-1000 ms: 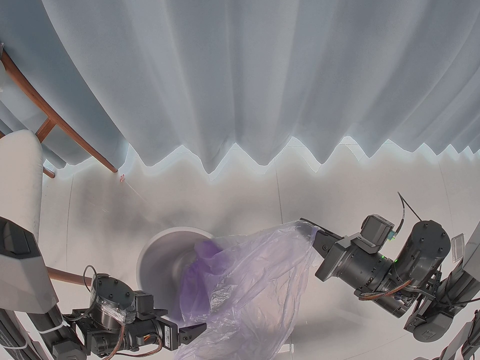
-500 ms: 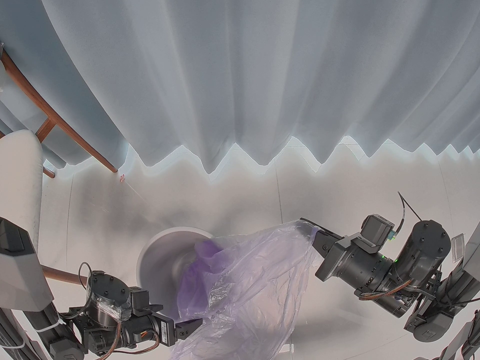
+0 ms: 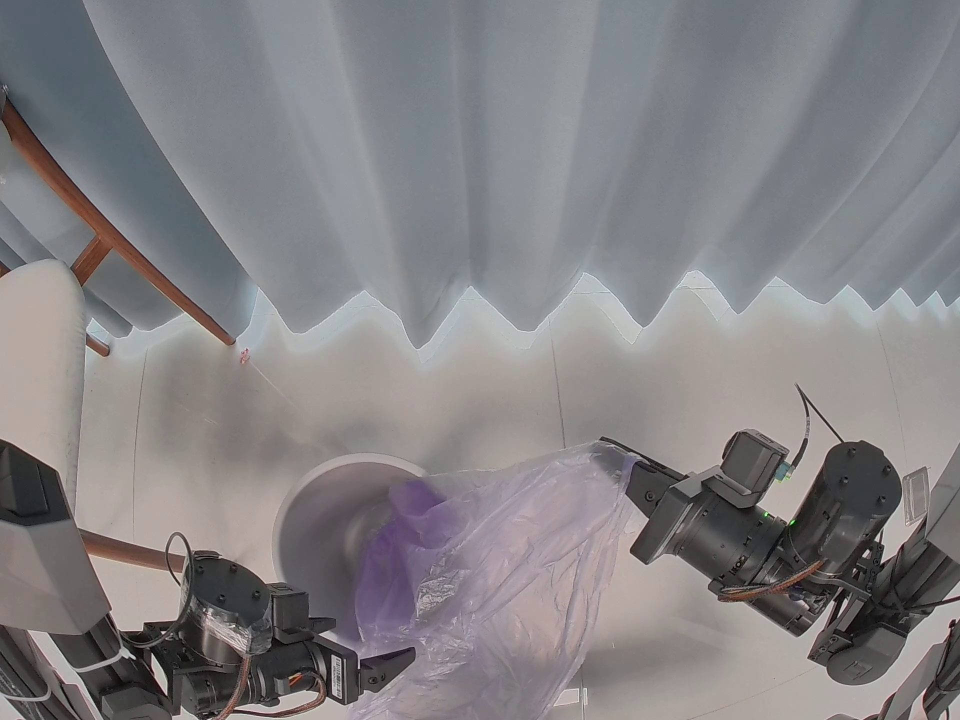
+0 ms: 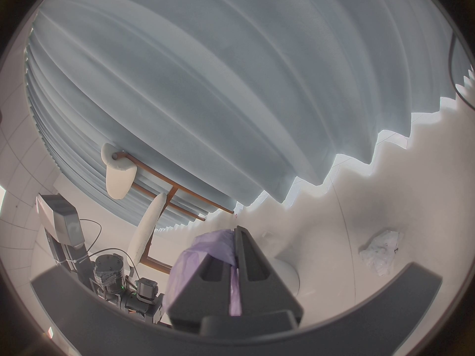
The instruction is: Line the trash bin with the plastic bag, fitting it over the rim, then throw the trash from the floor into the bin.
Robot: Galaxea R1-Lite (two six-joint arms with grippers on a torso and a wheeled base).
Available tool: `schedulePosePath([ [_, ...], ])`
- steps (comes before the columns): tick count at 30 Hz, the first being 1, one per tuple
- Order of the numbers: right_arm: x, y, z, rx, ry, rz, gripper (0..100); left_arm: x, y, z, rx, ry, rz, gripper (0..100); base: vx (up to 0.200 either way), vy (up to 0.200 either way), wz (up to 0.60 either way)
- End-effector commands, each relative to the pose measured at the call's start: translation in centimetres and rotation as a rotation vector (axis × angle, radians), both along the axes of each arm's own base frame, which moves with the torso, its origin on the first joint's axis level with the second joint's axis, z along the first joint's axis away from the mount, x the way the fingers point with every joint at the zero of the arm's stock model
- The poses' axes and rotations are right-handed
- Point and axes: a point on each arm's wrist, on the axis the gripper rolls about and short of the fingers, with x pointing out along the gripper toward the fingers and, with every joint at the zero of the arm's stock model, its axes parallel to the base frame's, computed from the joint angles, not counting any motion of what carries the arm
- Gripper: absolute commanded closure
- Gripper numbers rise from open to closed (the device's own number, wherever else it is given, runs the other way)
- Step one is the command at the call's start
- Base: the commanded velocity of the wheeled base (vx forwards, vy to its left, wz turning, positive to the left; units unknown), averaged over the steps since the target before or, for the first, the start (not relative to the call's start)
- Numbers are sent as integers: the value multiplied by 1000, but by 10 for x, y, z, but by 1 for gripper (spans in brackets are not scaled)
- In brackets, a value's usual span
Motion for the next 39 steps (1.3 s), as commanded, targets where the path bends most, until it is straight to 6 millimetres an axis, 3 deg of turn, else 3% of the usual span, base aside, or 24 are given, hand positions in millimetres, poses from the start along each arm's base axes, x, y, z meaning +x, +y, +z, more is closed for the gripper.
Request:
schedulePosePath([
  [1, 0, 0, 1, 12, -11, 2, 100, -4, 2, -2, 13, 16, -8, 0, 0, 0, 0],
  [15, 0, 1, 0, 6, -8, 3, 100, -13, -10, -8, 13, 57, -65, 0, 0, 0, 0],
  [34, -1, 1, 1, 8, -10, 3, 100, 3, -10, -18, 38, -12, 61, 0, 0, 0, 0],
  [35, -1, 1, 1, 8, -10, 3, 100, 2, -10, -19, 40, -10, 60, 100, 0, 0, 0],
  [39, -1, 1, 1, 9, -9, 3, 100, 2, -10, -20, 43, -8, 61, 100, 0, 0, 0],
])
